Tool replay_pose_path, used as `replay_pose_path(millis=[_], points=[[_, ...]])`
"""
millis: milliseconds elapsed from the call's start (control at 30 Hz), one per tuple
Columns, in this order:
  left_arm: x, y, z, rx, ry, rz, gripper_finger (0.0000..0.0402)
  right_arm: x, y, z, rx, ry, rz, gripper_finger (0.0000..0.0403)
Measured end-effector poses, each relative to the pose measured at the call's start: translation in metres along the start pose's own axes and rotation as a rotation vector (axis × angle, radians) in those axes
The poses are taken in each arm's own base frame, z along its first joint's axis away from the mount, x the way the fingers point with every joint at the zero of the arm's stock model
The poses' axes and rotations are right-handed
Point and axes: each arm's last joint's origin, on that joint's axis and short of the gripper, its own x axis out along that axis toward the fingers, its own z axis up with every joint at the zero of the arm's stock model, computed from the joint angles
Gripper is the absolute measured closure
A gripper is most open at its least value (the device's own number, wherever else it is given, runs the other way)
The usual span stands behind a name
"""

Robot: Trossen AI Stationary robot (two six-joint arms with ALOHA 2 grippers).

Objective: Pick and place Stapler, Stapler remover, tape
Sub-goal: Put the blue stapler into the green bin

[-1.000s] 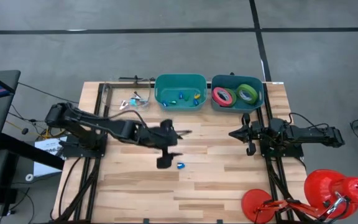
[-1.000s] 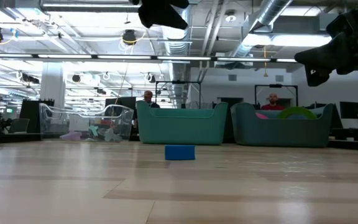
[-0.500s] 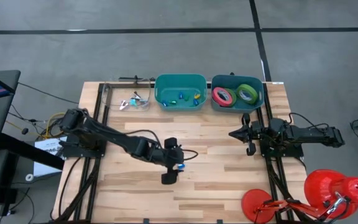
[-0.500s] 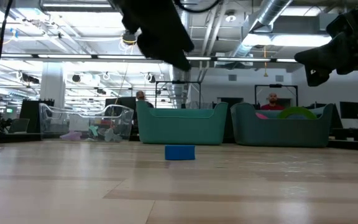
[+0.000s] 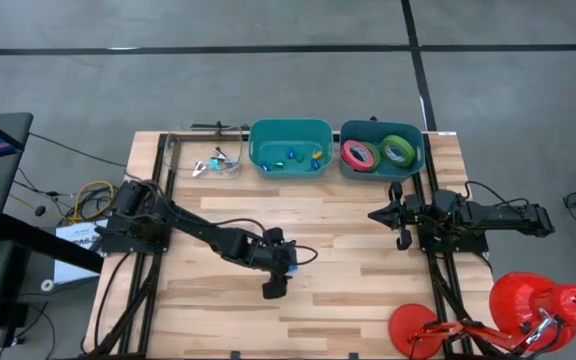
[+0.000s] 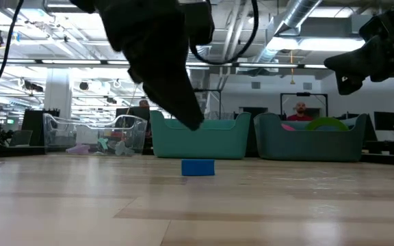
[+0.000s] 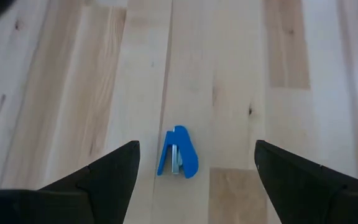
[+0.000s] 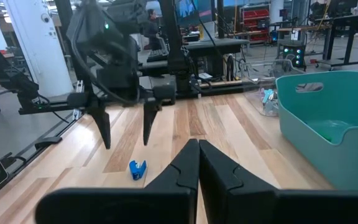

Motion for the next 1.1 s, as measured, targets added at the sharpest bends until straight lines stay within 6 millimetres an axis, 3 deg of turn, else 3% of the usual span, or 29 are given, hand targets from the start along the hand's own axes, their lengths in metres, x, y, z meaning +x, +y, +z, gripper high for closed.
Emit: replay_pose_path(millis=[167,733,1100], points=[[0.009,-0.001,-0.005,0.006,0.023,0.008,0.0094,0.000,0.000,0.000,0.000,0.000,0.000,0.0403],[0.010,0.002,-0.002,0.011,0.003,0.029,0.0094,0.000,0.000,0.000,0.000,0.000,0.000,0.0403],[-0.002,0.017,0.009,-0.032,-0.039,0.039,0.0094,0.000,0.000,0.000,0.000,-0.001,0.000,0.0403]])
